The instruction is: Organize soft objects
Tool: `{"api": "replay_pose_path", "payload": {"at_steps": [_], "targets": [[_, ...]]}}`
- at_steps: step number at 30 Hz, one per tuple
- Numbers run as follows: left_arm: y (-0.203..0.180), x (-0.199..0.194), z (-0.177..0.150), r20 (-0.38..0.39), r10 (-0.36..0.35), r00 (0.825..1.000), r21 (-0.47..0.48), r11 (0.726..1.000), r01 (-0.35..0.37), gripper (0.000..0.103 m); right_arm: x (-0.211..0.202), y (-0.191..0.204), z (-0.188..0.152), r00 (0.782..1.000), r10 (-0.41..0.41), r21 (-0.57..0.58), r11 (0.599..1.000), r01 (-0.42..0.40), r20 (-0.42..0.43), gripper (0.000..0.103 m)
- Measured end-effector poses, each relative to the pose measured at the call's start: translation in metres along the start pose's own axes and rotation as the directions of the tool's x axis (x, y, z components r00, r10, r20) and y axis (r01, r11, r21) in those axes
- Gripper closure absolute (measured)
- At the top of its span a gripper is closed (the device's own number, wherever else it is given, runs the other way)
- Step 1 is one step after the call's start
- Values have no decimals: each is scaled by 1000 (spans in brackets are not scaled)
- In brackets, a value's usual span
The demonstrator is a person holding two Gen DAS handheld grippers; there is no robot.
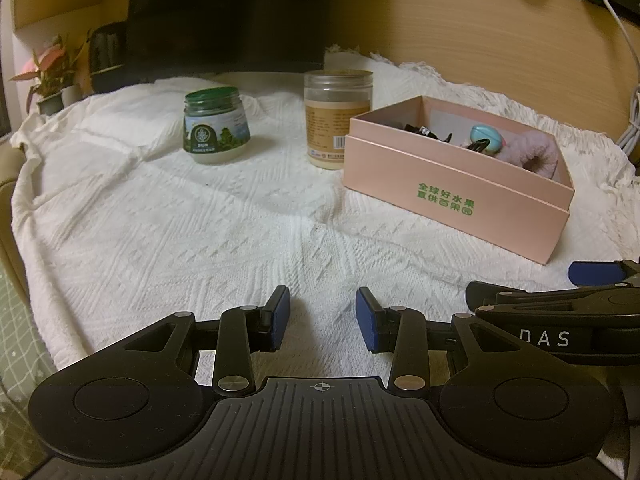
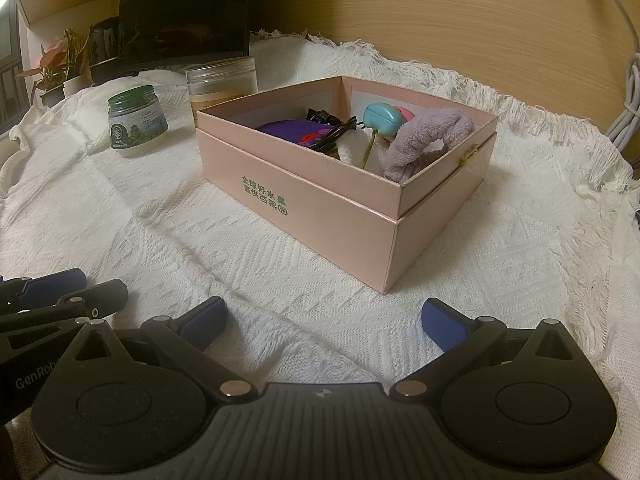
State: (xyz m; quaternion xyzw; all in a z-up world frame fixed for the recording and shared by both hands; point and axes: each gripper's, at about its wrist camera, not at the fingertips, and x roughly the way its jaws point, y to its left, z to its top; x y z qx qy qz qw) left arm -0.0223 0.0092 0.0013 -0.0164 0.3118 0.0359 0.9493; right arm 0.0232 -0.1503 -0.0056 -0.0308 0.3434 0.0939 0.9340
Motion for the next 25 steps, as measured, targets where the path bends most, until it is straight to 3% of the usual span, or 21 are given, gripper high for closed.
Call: {"api": "replay_pose_path", "payload": {"at_steps": [25], "targets": [[2, 1, 0, -2, -11, 1000, -3, 1000, 11, 62, 0, 0, 0, 1000, -2, 0, 1000, 2, 0, 0]]}}
